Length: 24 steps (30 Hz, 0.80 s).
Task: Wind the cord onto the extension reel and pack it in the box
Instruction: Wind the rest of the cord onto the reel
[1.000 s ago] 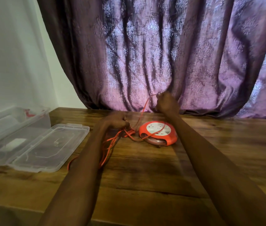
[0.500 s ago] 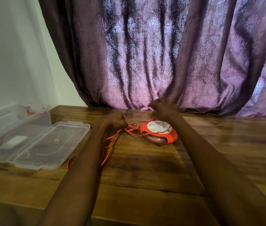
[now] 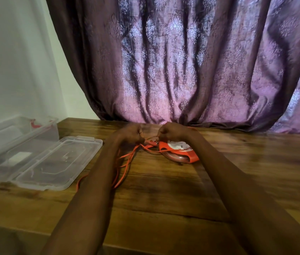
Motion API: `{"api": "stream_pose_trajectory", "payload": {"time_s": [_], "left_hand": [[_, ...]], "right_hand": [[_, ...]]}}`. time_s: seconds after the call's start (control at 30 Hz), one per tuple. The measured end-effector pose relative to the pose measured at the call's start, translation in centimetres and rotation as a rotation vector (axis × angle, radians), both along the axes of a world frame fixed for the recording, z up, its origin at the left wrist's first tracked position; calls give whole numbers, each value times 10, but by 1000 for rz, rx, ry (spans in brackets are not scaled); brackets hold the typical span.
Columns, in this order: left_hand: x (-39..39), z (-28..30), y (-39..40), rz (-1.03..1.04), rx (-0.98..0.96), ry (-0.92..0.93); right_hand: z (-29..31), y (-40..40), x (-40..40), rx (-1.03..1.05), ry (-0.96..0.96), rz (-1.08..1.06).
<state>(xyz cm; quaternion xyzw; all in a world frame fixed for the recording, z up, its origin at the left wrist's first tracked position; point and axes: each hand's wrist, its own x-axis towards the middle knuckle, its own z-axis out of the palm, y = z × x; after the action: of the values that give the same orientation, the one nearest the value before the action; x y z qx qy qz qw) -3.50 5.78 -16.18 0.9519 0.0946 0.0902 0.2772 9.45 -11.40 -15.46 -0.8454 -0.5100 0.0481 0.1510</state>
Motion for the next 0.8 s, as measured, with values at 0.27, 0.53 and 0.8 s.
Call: {"api": "stream_pose_trajectory", "payload": {"time_s": [0.27,0.53,0.8], "left_hand": [[0,-6,1,4,12,126],[21,-11,-27,2,314,-116],[22,-7,-17,63,-182,-188]], "right_hand": [[23,-33,17,632,84,-539],[16,-121,26,344,87,-803],[11,-149,8,-26,-305,-716]]}}
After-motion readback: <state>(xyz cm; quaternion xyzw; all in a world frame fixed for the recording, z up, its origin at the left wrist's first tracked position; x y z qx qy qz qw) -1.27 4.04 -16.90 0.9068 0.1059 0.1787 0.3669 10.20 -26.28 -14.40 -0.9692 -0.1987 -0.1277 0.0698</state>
